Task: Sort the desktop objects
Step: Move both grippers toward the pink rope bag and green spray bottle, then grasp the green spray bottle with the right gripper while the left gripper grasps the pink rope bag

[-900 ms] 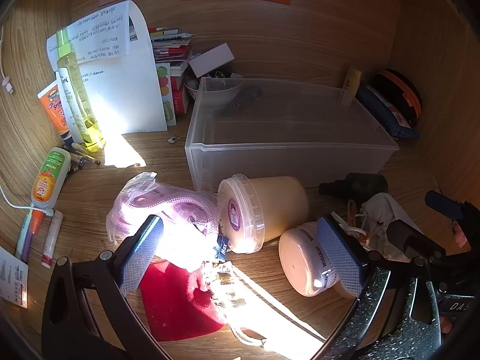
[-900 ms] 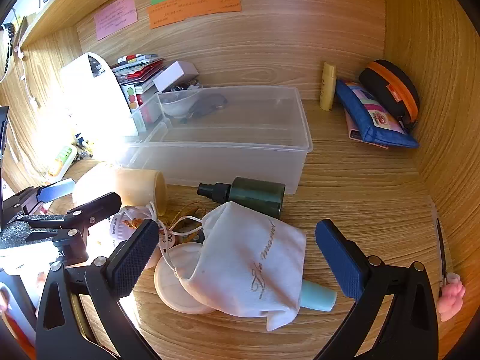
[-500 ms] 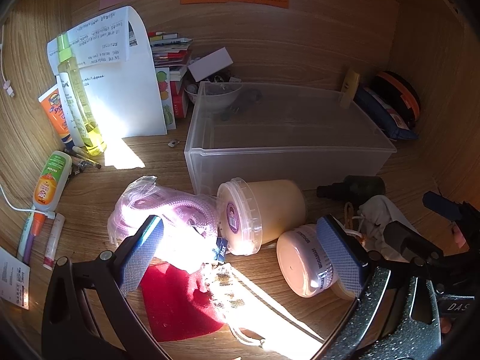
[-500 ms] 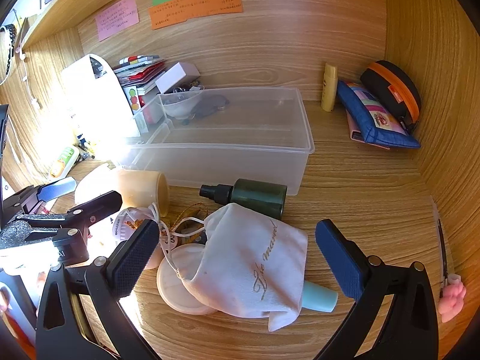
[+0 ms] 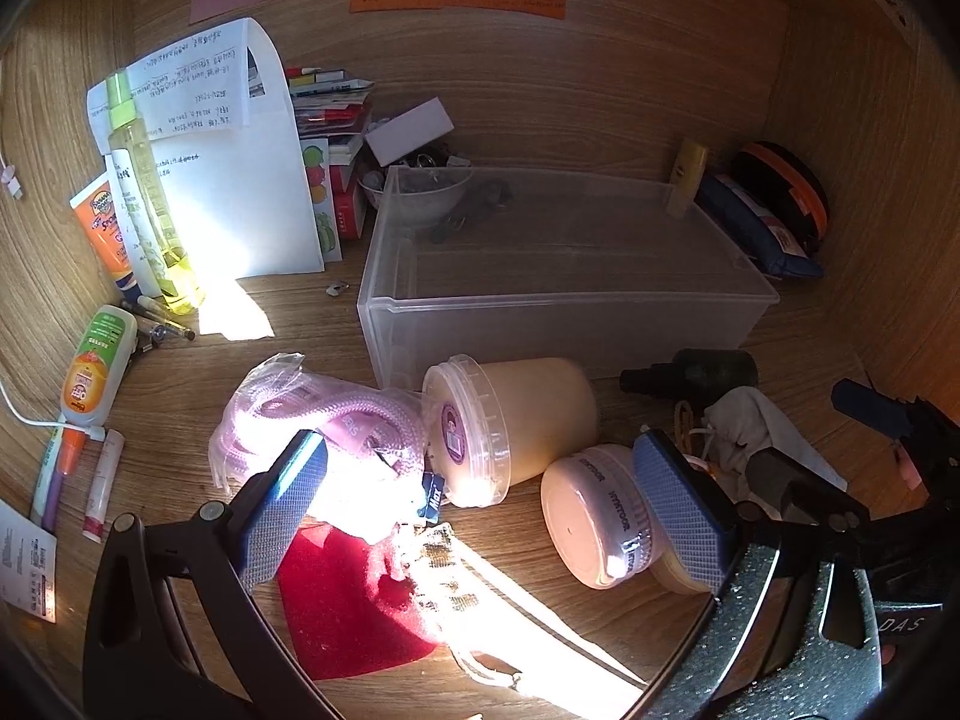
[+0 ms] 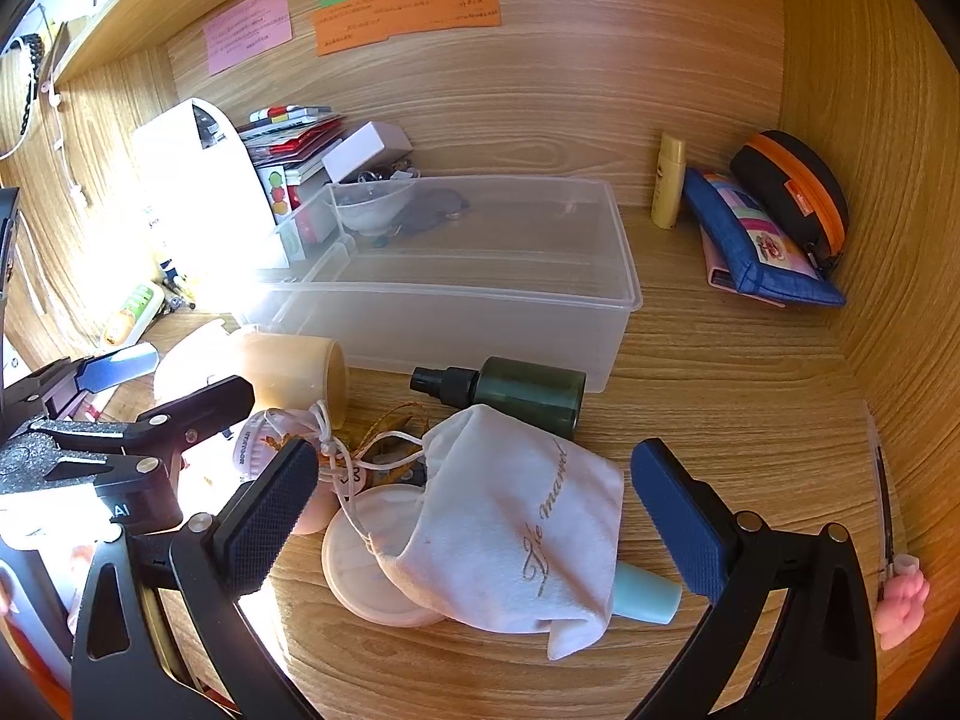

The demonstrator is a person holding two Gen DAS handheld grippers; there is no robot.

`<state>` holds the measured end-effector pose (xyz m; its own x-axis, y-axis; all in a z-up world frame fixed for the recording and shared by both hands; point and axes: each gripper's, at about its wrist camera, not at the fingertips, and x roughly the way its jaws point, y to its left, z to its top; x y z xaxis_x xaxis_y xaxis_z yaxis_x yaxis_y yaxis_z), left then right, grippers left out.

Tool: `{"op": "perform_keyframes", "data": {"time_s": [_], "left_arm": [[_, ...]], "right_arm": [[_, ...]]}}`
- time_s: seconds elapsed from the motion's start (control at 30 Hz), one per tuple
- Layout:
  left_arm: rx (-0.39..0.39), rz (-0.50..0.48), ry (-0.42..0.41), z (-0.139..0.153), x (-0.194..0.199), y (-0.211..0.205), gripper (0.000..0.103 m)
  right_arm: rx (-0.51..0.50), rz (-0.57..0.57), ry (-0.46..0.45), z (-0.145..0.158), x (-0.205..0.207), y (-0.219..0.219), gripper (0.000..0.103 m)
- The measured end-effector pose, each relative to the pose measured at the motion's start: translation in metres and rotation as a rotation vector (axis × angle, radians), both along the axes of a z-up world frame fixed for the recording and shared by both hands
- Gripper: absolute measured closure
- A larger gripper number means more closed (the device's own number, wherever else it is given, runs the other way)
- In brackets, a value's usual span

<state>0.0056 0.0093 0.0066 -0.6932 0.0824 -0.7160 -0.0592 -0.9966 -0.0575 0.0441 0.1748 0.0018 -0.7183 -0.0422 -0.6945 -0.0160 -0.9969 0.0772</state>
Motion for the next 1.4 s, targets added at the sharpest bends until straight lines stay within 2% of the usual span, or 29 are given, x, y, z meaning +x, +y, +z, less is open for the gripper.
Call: {"op": "perform_keyframes", "data": {"time_s": [0.3, 0.6, 0.8, 0.93, 1.13, 1.27, 1.4], "left_arm": [[-0.007, 0.002, 0.004, 0.001, 0.002, -0.001, 0.0], [-0.009, -0.001, 0.042, 0.006, 0.006, -0.008, 0.0], [0.049, -0.033, 0.043, 0.008, 0.008, -0.025, 0.0], [0.073, -0.043, 0.031, 0.007, 0.008, -0.038, 0.0], [-0.016, -0.002, 0.035, 0.012, 0.003, -0.066, 0.0], [0.006, 0.014, -0.007, 0.011, -0.008, -0.091, 0.0], [0.056, 0.016, -0.087, 0.0, -0.024, -0.111, 0.0]], "right_arm": [[-0.011, -0.009, -0.001, 0.0, 0.003, 0.003, 0.0], [-0.019, -0.018, 0.016, 0.001, 0.003, 0.007, 0.0], [-0.01, -0.032, 0.024, 0.001, 0.003, 0.012, 0.0], [-0.047, -0.011, 0.008, -0.002, 0.0, 0.022, 0.0], [-0.091, 0.009, -0.026, -0.001, -0.008, 0.037, 0.001], [-0.07, 0.011, -0.04, 0.001, -0.017, 0.042, 0.002], [-0.083, 0.033, -0.085, -0.003, -0.031, 0.047, 0.008]]}}
